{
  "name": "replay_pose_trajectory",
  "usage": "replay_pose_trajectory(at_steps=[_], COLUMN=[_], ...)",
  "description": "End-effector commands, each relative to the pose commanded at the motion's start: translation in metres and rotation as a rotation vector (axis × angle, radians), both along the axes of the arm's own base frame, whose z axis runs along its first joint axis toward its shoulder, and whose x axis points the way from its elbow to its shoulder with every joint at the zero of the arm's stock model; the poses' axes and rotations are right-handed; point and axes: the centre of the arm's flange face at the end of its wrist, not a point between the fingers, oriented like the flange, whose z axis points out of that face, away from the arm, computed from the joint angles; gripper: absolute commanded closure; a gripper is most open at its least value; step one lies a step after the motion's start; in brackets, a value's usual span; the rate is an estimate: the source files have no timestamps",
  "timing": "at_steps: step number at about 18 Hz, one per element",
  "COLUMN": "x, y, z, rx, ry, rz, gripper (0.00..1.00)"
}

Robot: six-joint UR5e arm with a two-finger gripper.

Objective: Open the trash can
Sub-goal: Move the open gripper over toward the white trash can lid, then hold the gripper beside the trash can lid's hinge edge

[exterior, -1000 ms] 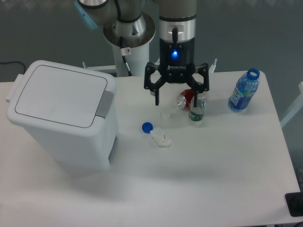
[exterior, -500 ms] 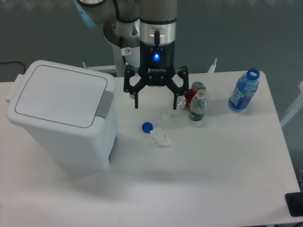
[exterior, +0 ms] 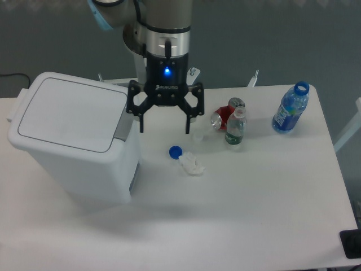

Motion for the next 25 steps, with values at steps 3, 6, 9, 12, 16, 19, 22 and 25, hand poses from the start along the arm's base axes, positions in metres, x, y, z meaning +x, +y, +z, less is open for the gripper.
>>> replay_pose_trajectory(at_steps=[3, 6, 9, 12, 16, 19, 22, 25], x=[0.0045, 0.0050, 0.0039, 0.0033, 0.0037, 0.0038, 0.0034, 0.0036], y=[0.0013, 0.0013, 0.0001, -0.0015, -0.0032, -0.0033, -0.0029, -0.0022], z=[-0.0038, -0.0053, -0.0085, -0.0076, -0.0093, -0.0101, -0.0109, -0.0115], rx=[0.005, 0.005, 0.000, 0.000, -0.003, -0.004, -0.005, -0.006], ry=[-0.018, -0.021, -0.022, -0.019, -0.020, -0.021, -0.021, -0.021], rz=[-0.011, -0.013, -0.017, -0.018, -0.016, -0.016, -0.017, -0.018], gripper=[0.00, 0.00, 0.00, 0.00, 0.00, 0.00, 0.00, 0.00])
